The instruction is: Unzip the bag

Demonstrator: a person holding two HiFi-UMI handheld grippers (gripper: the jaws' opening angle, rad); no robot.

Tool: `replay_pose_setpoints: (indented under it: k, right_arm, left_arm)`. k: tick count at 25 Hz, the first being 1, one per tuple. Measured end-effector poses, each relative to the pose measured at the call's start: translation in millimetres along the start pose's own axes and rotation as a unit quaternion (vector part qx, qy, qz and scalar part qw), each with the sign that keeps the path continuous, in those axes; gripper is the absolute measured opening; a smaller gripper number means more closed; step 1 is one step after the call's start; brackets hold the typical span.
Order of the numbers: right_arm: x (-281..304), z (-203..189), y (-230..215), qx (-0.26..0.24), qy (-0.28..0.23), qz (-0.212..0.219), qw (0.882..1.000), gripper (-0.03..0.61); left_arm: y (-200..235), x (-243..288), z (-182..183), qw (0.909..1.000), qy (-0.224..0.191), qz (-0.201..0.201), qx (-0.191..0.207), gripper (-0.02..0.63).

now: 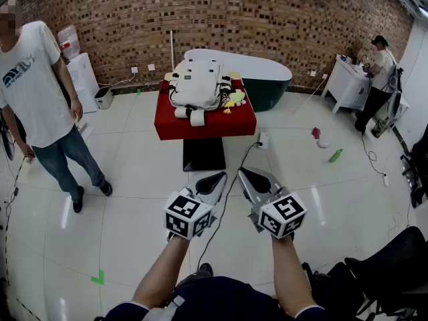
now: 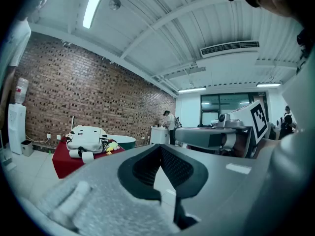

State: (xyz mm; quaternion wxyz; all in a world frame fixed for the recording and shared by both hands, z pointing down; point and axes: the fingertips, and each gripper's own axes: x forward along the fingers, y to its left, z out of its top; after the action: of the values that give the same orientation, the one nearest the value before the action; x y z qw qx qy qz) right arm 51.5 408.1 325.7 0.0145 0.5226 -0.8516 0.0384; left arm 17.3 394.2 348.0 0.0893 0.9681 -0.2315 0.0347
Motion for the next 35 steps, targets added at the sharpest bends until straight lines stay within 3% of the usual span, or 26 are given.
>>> replay_pose_setpoints:
  k: [18, 27, 35]
  right_arm:
    - [66, 3, -19, -0.002, -0.003, 0.018, 1.0, 0.006]
    - [105, -6, -93, 0.001, -0.004, 0.039, 0.999, 0.006]
    - [154, -9, -164, 0.015, -0.005, 0.1, 0.995, 0.006]
  left_arm:
    - [69, 22, 7, 0.9999, -0.002, 0.014, -0.006, 0.002]
    - [110, 88, 1, 0.9989, 0.006, 0.044, -0.016, 0.002]
    - [156, 146, 4, 0.9932, 0.026, 0.113, -0.013, 0.002]
